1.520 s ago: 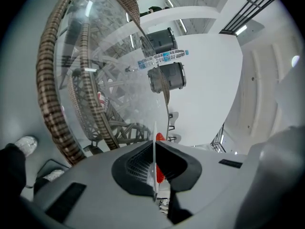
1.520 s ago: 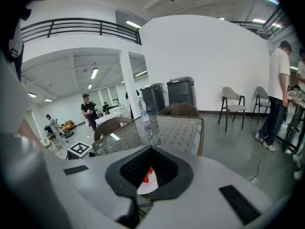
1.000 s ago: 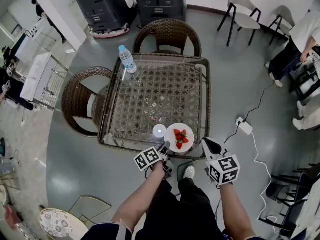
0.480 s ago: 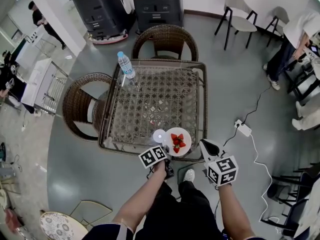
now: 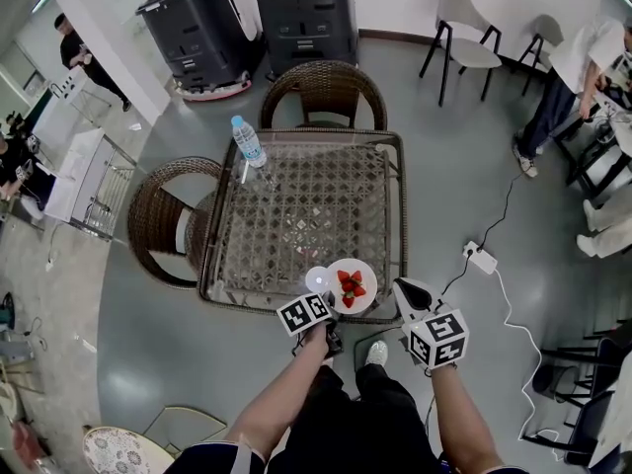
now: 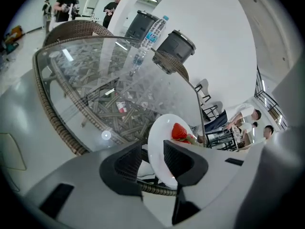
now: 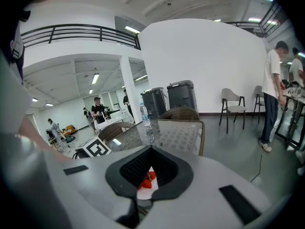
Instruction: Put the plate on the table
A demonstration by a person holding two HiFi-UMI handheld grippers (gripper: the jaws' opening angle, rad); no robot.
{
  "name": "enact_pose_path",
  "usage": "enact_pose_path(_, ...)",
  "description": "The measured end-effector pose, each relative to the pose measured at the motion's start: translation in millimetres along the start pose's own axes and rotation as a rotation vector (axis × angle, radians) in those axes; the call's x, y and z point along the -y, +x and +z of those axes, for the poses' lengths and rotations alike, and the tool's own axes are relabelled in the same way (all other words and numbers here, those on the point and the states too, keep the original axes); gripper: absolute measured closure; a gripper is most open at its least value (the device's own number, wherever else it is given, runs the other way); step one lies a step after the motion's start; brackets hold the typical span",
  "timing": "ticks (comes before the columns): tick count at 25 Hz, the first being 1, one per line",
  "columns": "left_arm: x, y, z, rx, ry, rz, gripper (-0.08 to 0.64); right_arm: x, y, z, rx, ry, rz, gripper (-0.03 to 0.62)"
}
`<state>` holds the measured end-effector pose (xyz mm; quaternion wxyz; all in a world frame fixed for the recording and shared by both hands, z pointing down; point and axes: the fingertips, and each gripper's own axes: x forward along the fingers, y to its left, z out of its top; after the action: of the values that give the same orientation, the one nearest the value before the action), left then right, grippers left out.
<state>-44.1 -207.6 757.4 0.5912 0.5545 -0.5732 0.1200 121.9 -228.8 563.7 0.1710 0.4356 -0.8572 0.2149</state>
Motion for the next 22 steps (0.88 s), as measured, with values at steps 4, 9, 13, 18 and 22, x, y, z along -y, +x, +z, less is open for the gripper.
enact_pose_path(4,-5.5,-14.0,6.2,0.018,-0.001,-0.015,0.431,-3.7,-1.4,4.9,0.017,-0.003,-0.003,0.588)
enact_pose_path(9,33.9,-53.8,32.6,0.141,0.082,-0.263,0.433,-8.1,-3.8,10.2,0.045,0.0,-0.013,0.588)
enact_pose_path(13,68.7,-91.8,50.7,0.228,0.255,-0.386,0.434,-14.2,-5.3,17.5,0.068,-0.001,-0.014,0.588)
enact_pose_path(18,117.6,-143.6,57.9,0.343,0.531,-0.469,0.471,-27.9,-9.7,28.5,0.109,-0.012,0.001,0.588)
enact_pose_path(22,156.5,-183.3,62.5,0.444,0.738,-0.507,0.514,-40.2,-11.8,45.1,0.15,-0.024,0.014,0.588)
